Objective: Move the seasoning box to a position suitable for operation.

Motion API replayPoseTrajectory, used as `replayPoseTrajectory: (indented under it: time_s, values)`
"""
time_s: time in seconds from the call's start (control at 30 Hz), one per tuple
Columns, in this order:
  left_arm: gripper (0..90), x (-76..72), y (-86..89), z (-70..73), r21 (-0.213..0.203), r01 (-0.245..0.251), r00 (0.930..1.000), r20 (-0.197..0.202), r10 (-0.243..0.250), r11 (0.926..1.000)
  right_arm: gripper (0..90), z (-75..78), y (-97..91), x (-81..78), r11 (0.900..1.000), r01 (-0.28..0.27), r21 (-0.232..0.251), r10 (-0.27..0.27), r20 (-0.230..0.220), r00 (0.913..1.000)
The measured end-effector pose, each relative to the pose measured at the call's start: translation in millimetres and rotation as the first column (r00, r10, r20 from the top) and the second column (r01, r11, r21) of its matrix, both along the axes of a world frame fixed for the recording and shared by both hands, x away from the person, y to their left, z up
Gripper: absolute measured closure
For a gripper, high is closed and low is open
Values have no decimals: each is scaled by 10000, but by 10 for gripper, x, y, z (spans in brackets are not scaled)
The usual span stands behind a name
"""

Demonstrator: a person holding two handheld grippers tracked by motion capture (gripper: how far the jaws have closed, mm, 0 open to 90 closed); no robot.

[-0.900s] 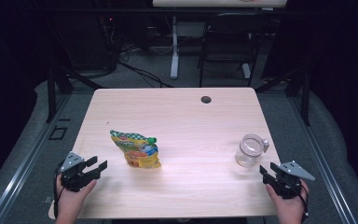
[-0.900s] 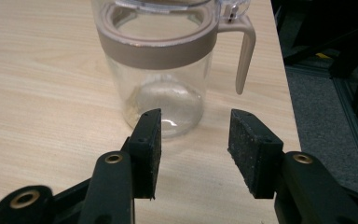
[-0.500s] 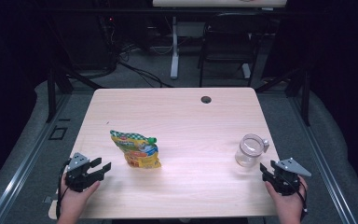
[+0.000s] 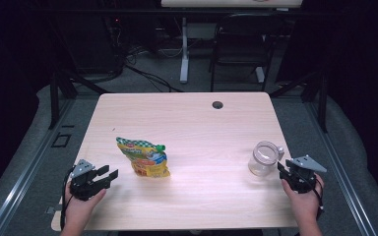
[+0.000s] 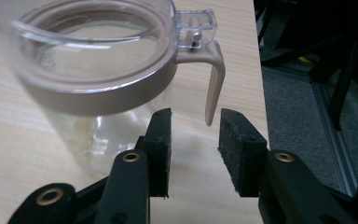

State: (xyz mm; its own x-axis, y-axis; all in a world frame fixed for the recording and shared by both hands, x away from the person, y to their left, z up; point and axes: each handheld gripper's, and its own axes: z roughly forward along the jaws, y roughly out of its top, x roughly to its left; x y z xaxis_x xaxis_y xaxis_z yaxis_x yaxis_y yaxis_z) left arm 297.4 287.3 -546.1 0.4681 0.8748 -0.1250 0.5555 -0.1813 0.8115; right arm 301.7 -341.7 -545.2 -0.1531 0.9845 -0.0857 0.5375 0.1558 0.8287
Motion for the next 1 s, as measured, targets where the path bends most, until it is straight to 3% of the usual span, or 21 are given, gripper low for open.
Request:
replayPoseTrajectory:
  time_s: [0.2, 0.3, 0.33, 0.73, 0.9, 1.0]
  values:
    - [549, -13, 19, -10, -14, -34, 10000, -74, 33, 10000, 687, -54, -90, 174, 9994, 296, 173, -293, -198, 9994]
    - [555, -16, 26, -26, 2, -68, 9999, -126, 68, 10000, 690, -66, -143, 237, 9987, 293, 407, -285, -216, 9994]
    - [569, -17, 28, -29, 23, -93, 9998, -158, 94, 10000, 693, -80, -167, 278, 9972, 152, 731, -137, -207, 9997]
    - [603, -37, 33, -44, -10, -80, 9997, -241, 79, 10000, 744, -122, -158, 382, 9968, -154, 789, 174, -236, 9996]
    - [611, -34, 43, -39, -105, -141, 9996, -228, 138, 9998, 842, -139, -160, 404, 9967, -162, 797, 193, -385, 9991]
    - [610, -31, 41, -40, -65, -166, 9996, -210, 165, 9998, 852, -135, -150, 395, 9971, -128, 746, 153, -334, 9993]
